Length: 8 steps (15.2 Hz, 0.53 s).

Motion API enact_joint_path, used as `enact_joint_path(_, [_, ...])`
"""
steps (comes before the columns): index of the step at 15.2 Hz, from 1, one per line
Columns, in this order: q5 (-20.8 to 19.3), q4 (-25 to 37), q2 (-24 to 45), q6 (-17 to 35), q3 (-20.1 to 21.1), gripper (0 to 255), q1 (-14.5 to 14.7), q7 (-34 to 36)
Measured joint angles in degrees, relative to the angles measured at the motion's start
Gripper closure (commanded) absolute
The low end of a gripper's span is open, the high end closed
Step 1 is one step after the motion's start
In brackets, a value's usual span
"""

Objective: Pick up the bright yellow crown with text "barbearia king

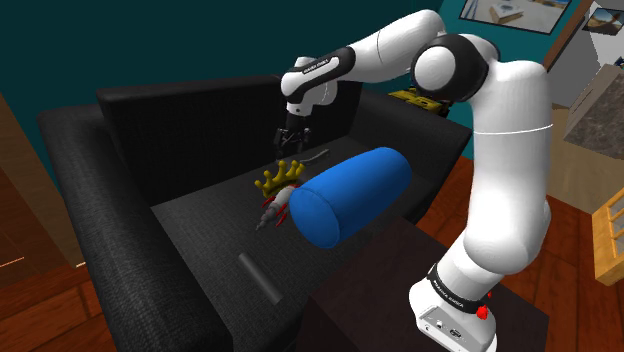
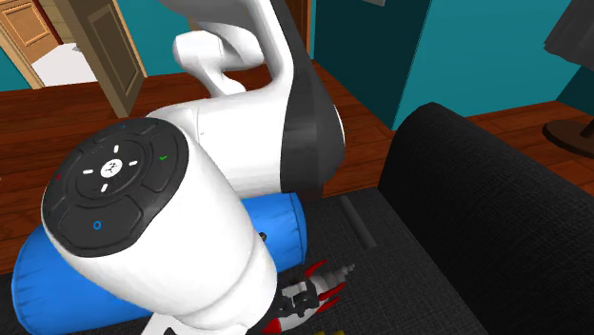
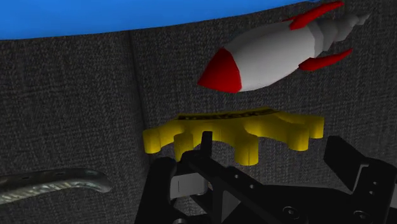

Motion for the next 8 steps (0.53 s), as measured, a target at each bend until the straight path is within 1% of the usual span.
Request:
enact_joint_path(2, [0.24, 4.79, 5.03, 0.13, 0.28, 0, -0.01, -0.03])
enact_joint_path(3, [0.26, 7.55, 7.22, -0.61, 0.32, 0, -0.23, -0.20])
enact_joint_path(4, [0.31, 9.17, 8.85, -0.65, 0.38, 0, -0.30, -0.24])
enact_joint_path(6, [0.40, 10.42, 10.64, -0.13, 0.48, 0, -0.26, -0.26])
enact_joint_path(8, [0.51, 10.36, 11.68, 0.96, 0.57, 0, -0.20, -0.38])
